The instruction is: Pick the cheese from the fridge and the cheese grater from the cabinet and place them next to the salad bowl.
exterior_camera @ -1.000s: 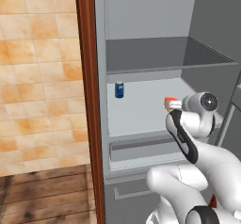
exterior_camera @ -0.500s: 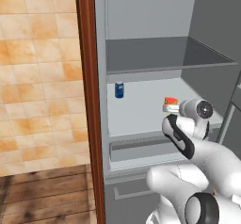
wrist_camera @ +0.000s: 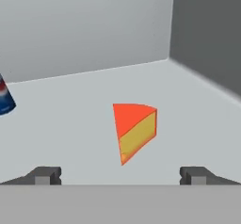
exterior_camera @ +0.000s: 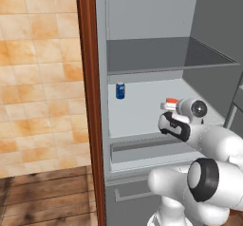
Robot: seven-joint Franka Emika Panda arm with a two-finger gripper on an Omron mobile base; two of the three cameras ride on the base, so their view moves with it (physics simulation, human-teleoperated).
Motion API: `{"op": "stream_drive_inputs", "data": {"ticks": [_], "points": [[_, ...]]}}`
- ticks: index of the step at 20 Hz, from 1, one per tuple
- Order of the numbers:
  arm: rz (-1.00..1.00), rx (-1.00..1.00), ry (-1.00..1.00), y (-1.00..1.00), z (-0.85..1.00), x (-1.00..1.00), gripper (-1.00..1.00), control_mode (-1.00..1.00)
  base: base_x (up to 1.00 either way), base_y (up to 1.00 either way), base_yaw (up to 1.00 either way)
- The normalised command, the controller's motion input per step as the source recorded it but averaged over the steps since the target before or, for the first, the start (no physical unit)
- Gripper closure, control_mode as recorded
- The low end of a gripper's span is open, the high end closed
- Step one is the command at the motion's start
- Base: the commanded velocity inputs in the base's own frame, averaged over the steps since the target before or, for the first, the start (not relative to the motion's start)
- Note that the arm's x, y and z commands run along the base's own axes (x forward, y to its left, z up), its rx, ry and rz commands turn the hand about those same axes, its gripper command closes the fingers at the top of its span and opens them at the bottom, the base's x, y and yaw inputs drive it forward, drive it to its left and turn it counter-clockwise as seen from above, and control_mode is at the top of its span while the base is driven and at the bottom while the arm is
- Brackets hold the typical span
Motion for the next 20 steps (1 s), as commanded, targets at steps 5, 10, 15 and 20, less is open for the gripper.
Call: {"op": "stream_drive_inputs", "data": {"ticks": [5, 10, 15, 20], "points": [[0.0, 0.01, 0.0, -0.19, -0.11, 0.25, -1.0, -1.0, 0.0, 0.0, 0.0], [0.0, 0.0, 0.0, -0.03, -0.28, 0.34, -1.0, -1.0, 0.0, 0.0, 0.0], [0.0, 0.0, 0.0, -0.03, -0.14, 0.3, -1.0, -1.0, 0.0, 0.0, 0.0], [0.0, 0.0, 0.0, -0.04, -0.13, 0.23, -1.0, -1.0, 0.0, 0.0, 0.0]]}}
